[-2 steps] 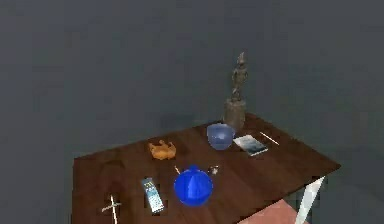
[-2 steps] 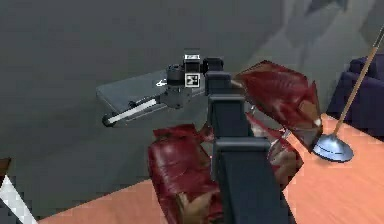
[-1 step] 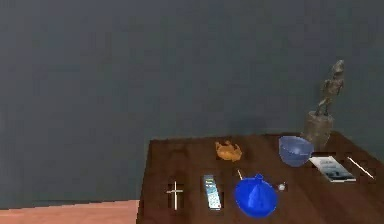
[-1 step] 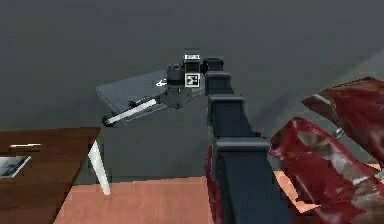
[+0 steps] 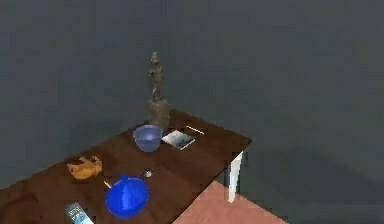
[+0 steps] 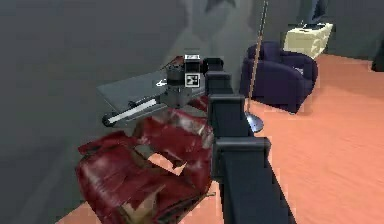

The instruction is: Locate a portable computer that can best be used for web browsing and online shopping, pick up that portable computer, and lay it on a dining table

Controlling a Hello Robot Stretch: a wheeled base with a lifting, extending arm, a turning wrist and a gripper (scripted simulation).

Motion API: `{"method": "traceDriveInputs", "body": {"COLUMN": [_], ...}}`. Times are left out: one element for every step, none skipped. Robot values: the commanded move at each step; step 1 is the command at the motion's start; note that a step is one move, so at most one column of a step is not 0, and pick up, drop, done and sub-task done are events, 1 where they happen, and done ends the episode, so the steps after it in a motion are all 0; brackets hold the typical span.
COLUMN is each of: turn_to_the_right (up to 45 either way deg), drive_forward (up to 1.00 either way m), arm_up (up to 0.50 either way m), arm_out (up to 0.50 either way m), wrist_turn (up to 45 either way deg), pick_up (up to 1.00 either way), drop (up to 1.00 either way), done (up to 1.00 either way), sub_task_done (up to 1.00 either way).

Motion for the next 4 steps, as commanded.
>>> {"method": "traceDriveInputs", "body": {"turn_to_the_right": [45.0, 27.0, -45.0, -45.0], "drive_forward": [0.0, 0.0, 0.0, 0.0], "arm_up": [0.0, 0.0, 0.0, 0.0], "arm_out": [0.0, 0.0, 0.0, 0.0], "wrist_turn": [0.0, 0.0, 0.0, 0.0], "pick_up": [0.0, 0.0, 0.0, 0.0], "drop": [0.0, 0.0, 0.0, 0.0], "done": [0.0, 0.0, 0.0, 0.0], "sub_task_done": [0.0, 0.0, 0.0, 0.0]}}
